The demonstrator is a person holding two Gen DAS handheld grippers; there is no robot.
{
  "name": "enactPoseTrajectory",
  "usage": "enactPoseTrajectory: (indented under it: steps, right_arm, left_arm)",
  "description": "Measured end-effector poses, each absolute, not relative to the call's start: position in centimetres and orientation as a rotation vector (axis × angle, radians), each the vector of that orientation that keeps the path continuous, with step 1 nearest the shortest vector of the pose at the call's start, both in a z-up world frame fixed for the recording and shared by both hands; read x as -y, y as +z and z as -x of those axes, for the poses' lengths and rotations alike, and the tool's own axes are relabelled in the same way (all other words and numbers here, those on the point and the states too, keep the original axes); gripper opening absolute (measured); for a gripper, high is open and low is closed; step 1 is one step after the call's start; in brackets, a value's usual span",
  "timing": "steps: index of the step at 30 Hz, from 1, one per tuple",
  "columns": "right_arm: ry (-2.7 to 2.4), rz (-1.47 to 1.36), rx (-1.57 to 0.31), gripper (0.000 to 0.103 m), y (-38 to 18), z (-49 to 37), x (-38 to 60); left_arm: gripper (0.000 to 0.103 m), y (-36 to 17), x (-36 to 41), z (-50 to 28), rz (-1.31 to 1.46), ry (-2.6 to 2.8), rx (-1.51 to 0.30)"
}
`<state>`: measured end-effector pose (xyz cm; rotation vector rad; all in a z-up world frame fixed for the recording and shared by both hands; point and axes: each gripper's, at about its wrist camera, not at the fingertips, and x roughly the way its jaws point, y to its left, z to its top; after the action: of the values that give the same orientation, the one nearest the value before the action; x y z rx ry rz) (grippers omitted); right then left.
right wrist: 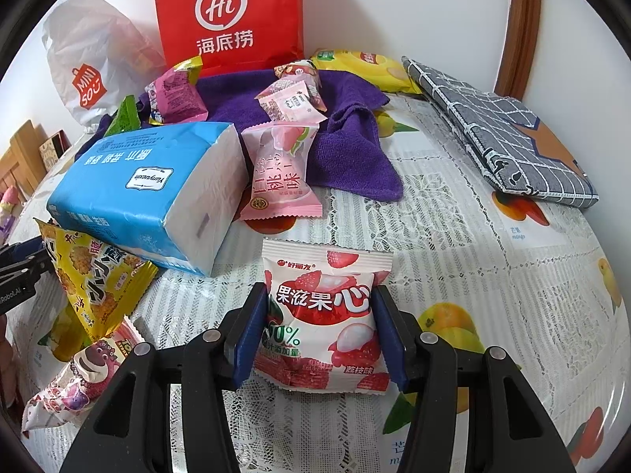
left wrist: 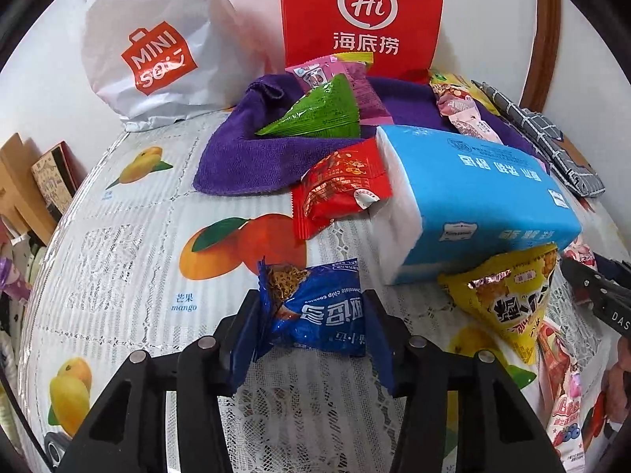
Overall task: Organize snacks
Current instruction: 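Grasp the dark blue snack bag with the left gripper while the right holds the lychee packet, then lift and carry the blue bag and lychee packet over the purple towel with both grippers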
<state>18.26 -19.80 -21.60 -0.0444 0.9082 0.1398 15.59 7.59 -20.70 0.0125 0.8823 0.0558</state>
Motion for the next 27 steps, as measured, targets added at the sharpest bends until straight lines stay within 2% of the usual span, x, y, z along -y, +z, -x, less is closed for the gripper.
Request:
enactPoseTrajectory:
  steps: [5,9,16,27]
  right_arm:
    - [0.134,0.055,-0.909,0.053,-21.6,-18.3,19.7]
    - [0.139,0.047,-0.907,0.053,-21.6,-18.3,19.7]
    - [0.173,0.034,-0.904,0.045,-21.4,-18.1,19.9]
    - [0.18,-0.005,-0.851,0.044,-17.9,-14.7,21.3]
  left_arm:
    - [0.048,-20.7,-7.6,-15.5,-0.004,0.059,-0.883]
    - [0.045,-20.5,-7.9,-15.3,0.02,0.043,-0.871]
    - [0.041,-20.0,-8.5,-14.9,0.075,0.049,-0.86]
    - [0.042,-16.0,-7.8,-11.7,0.108,-0.027,-0.813]
